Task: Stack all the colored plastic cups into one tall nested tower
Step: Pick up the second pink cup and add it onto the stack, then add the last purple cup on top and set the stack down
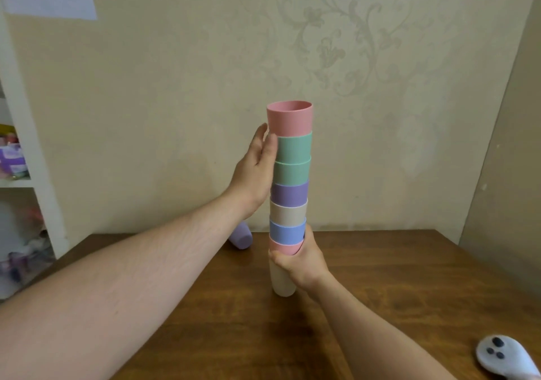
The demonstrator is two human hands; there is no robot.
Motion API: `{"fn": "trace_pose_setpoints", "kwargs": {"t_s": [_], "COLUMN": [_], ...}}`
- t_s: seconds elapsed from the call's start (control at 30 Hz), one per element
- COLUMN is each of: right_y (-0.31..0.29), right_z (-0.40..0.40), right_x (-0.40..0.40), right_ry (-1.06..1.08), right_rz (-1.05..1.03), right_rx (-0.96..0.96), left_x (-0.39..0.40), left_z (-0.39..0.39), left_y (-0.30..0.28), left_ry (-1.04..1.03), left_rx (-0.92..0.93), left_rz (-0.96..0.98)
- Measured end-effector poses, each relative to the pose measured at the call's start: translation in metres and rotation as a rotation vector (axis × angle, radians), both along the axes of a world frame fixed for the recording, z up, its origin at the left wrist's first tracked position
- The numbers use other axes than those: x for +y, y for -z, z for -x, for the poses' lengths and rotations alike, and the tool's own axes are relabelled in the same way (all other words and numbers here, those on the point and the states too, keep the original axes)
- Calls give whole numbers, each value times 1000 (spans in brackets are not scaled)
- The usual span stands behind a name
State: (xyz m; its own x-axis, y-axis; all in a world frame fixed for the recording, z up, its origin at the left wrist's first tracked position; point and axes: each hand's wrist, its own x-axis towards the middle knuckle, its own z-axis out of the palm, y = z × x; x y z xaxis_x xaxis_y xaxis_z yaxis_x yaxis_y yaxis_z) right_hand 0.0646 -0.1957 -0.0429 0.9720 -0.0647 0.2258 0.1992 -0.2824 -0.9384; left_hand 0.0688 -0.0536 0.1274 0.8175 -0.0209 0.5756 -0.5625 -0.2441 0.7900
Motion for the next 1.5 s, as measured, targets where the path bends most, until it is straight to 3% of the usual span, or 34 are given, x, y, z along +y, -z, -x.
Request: {"fn": "trace_pose_setpoints", "kwargs": {"t_s": [0.17, 0.4, 0.53, 0.73, 0.83, 0.93, 1.03, 1.2, 1.37, 1.5], "right_y": [0, 1, 5, 5, 5, 4, 3, 3, 3, 2], "right_z": [-20, -49, -62, -65, -64, -61, -56, -36, -13, 1], "right_x": [-1, -1, 0, -3, -1, 0, 0, -1, -1, -3], "right_ry": [-14, -11, -4, -28, -10, -3, 5, 16, 14, 10], "right_rz": [-1, 8, 19, 3, 10, 14, 10, 3, 10, 13], "right_rx": [7, 2, -6, -13, -11, -10, -8, 10, 8, 15], "left_x": [41, 75, 75, 67, 68, 74, 85, 97, 109, 105], "left_z": [-34, -77, -102, -112, -107, -96, -77, -36, -8, 4], "left_y": [66, 153, 185, 192, 186, 177, 162, 148, 148, 107], "left_ry": [-329, -407, -365, -462, -516, -448, -235, -95, -21, -66], "left_rx": [140, 537, 637, 522, 550, 718, 824, 762, 691, 542], "left_rz": [-285, -737, -768, -671, -732, -809, -892, -1141, -955, -431]}}
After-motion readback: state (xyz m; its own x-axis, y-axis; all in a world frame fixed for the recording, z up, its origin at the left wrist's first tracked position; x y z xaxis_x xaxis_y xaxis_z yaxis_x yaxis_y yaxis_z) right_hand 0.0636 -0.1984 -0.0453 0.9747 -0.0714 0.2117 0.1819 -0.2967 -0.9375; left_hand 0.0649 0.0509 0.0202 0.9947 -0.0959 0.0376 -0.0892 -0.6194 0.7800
